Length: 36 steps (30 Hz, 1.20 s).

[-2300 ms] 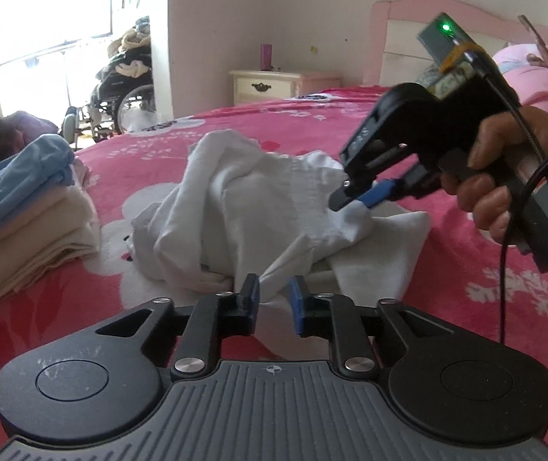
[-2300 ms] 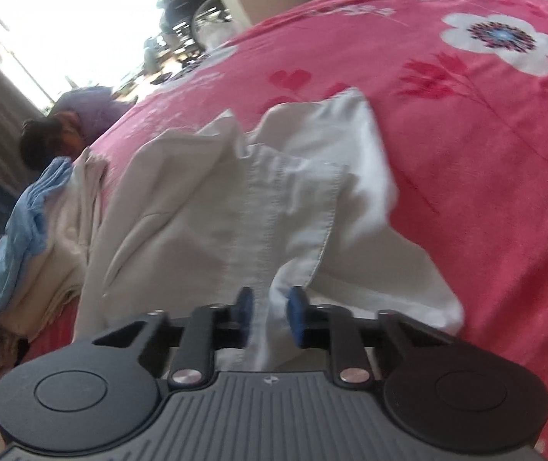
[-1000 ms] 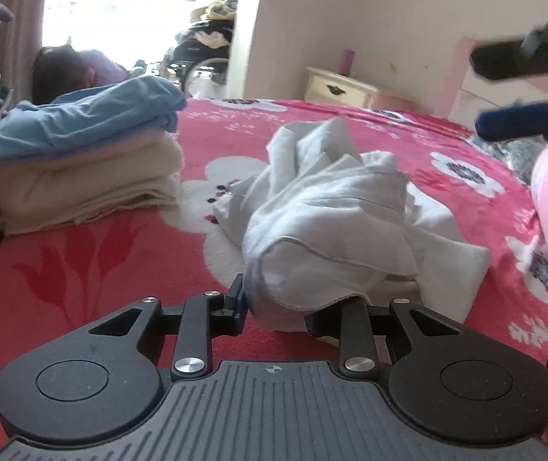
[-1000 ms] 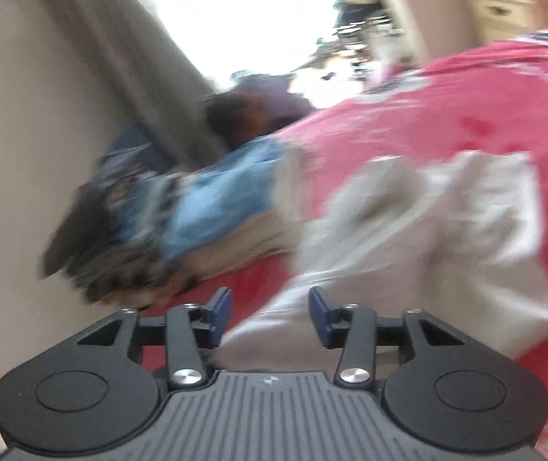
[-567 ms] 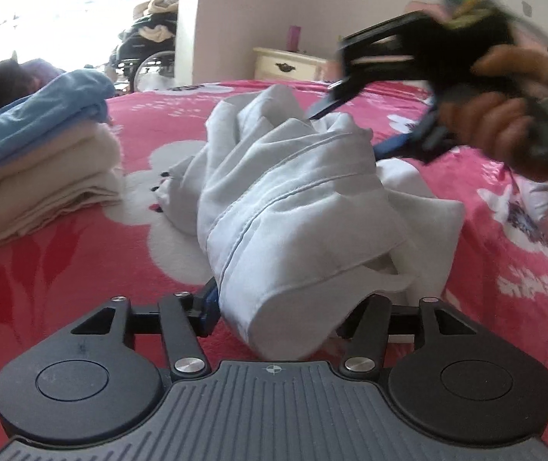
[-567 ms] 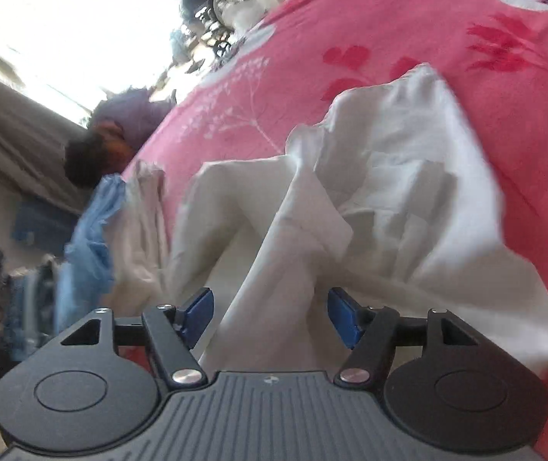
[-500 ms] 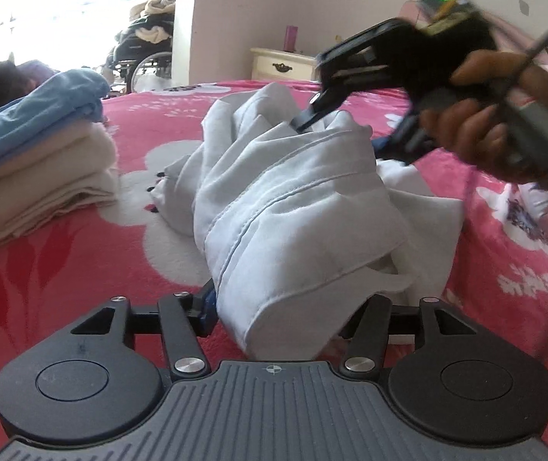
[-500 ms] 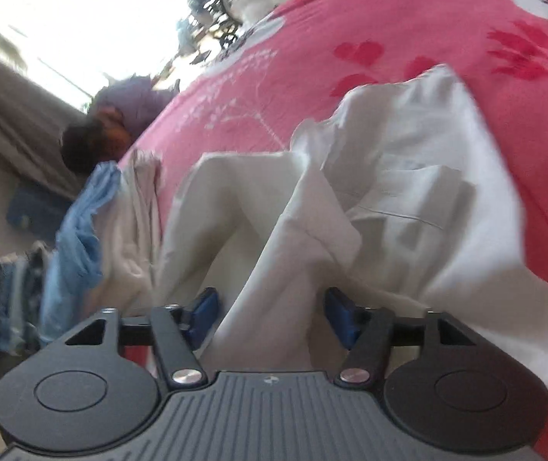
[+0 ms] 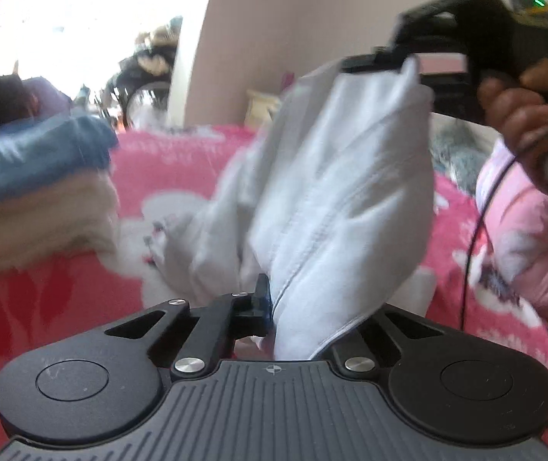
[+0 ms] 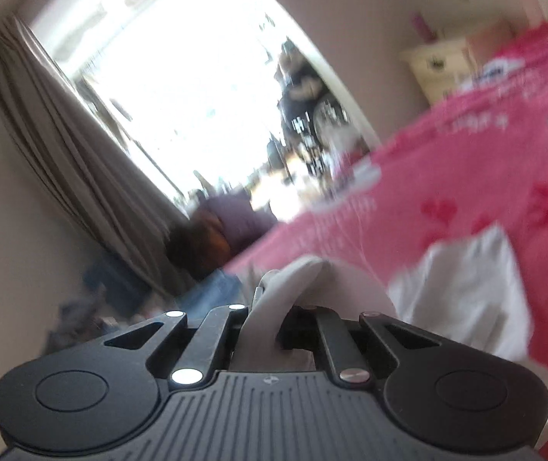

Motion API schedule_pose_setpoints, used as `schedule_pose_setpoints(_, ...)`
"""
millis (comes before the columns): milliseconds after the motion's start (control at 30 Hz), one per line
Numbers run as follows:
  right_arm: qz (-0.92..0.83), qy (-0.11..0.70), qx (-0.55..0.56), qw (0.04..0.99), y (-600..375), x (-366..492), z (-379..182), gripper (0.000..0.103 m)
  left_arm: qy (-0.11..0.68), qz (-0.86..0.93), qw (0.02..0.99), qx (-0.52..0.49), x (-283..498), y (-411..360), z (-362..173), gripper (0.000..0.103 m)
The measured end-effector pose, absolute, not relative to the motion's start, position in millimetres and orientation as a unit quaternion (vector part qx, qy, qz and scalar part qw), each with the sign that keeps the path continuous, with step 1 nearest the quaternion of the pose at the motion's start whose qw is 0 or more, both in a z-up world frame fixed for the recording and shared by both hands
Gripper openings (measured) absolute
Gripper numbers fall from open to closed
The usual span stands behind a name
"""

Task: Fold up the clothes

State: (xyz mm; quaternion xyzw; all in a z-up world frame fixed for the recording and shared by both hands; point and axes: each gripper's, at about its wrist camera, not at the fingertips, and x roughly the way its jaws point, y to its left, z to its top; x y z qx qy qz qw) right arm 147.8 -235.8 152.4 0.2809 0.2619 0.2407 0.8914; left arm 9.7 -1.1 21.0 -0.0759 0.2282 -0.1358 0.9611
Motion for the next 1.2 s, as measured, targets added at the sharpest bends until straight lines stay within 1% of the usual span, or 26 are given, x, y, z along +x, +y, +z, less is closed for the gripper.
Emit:
schedule_pose_setpoints(200,0.227,0.166,0.260,0.924,-247,90,215,0.007,0.135,-0.111,0.981,-0.088,-9,10,80,0.002)
schedule_pose_setpoints(300,0.213,0.098,0.222,0.946,-247,53,253,0.007,0.081,-0.122,0.987,-0.068,-21,10,120,0.002)
schedule_pose_setpoints(500,0.206,-0.012,0.201,0.958,-253,-3,329,0.007,-0.030,-0.129,0.991,0.007,-47,12,215,0.002)
schedule_pose_setpoints(667,0.221,-0.079,0.181,0.955,-257,-49,386,0.007,-0.108,-0.139,0.983,0.050,-75,13,291,0.002)
schedule_pose_setpoints(767,0.235,-0.100,0.179,0.950,-261,-74,414,0.007,-0.146,-0.147,0.977,0.056,-96,13,329,0.002)
schedule_pose_setpoints(900,0.249,-0.117,0.178,0.945,-265,-100,428,0.007,-0.181,-0.151,0.969,0.070,-116,8,351,0.002)
schedule_pose_setpoints(1200,0.284,-0.161,0.180,0.928,-282,-167,449,0.007,-0.215,-0.169,0.957,0.093,-152,-1,373,0.002)
